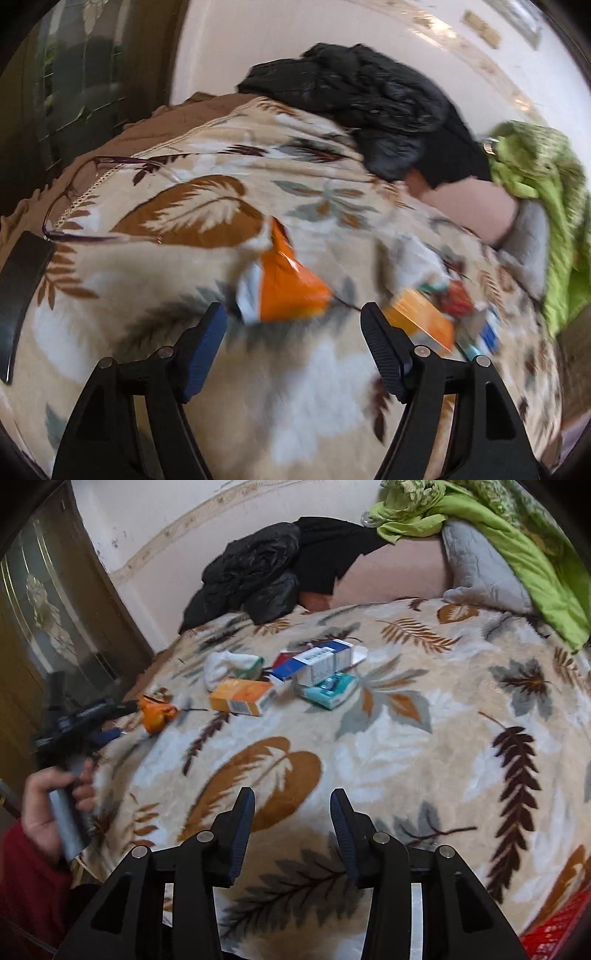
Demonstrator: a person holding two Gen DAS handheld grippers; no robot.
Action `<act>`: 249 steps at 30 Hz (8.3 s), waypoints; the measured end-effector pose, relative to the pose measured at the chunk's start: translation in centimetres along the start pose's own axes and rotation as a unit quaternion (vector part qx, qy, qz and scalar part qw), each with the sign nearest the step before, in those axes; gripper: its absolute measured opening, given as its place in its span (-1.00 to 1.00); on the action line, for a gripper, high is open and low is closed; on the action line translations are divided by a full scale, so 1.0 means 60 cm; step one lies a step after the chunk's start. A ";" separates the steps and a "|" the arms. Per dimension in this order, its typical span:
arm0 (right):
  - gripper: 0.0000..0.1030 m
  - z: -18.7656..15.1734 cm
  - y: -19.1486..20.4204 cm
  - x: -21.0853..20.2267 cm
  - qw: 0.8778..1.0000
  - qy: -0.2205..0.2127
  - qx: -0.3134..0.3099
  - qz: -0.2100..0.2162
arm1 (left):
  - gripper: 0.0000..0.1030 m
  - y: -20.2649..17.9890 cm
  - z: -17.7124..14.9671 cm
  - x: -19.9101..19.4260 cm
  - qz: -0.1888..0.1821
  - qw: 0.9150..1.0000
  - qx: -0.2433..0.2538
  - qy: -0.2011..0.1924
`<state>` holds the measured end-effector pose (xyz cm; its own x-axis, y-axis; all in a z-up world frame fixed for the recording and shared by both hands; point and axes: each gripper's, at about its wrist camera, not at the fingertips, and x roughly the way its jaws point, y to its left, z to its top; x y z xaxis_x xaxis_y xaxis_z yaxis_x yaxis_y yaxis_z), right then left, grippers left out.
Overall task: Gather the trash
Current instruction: 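Move both open tools back over the remaining trash on the bed, then grasp the orange chip bag with the left tool, then grasp the blue-and-white medicine box with the right tool, then hold the orange bag in the left tool while the right tool holds the blue box, then carry the orange bag and blue box over the red basket with both tools, then open both tools to drop the bag and box into the basket, then move both open tools back over the remaining trash on the bed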
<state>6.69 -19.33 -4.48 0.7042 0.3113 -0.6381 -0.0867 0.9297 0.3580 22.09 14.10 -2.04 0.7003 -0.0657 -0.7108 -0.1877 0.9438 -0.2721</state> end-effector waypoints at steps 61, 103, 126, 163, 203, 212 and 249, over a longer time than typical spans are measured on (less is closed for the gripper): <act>-0.18 0.007 0.007 -0.022 0.995 -0.050 -0.052 -0.073 | 0.35 -0.191 -0.216 -0.123 -0.064 0.978 0.191 -0.059; -0.18 -0.001 0.031 -0.022 0.988 -0.074 -0.100 -0.087 | 0.35 -0.228 -0.241 -0.109 -0.018 0.965 0.249 -0.083; -0.18 -0.001 0.033 -0.021 0.988 -0.074 -0.100 -0.088 | 0.36 -0.228 -0.243 -0.106 -0.017 0.965 0.250 -0.081; -0.18 -0.043 -0.035 -0.167 0.992 -0.096 -0.026 -0.077 | 0.36 -0.272 -0.283 -0.144 -0.088 0.956 0.273 -0.055; -0.07 -0.203 -0.343 -0.432 0.952 -0.094 0.175 -0.231 | 0.53 -0.665 -0.528 -0.267 -0.364 0.821 0.412 0.152; -0.07 -0.189 -0.334 -0.454 0.947 -0.115 0.181 -0.237 | 0.53 -0.651 -0.509 -0.266 -0.380 0.818 0.399 0.162; 0.29 0.182 -0.015 0.242 0.970 0.100 -0.214 -0.061 | 0.63 -0.160 -0.146 0.072 -0.012 0.992 0.105 0.075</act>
<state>24.72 -17.82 -6.61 0.5799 0.1865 -0.7931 -0.3261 0.9452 -0.0162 20.88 1.92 -8.18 0.5896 -0.1224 -0.7984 -0.0124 0.9870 -0.1604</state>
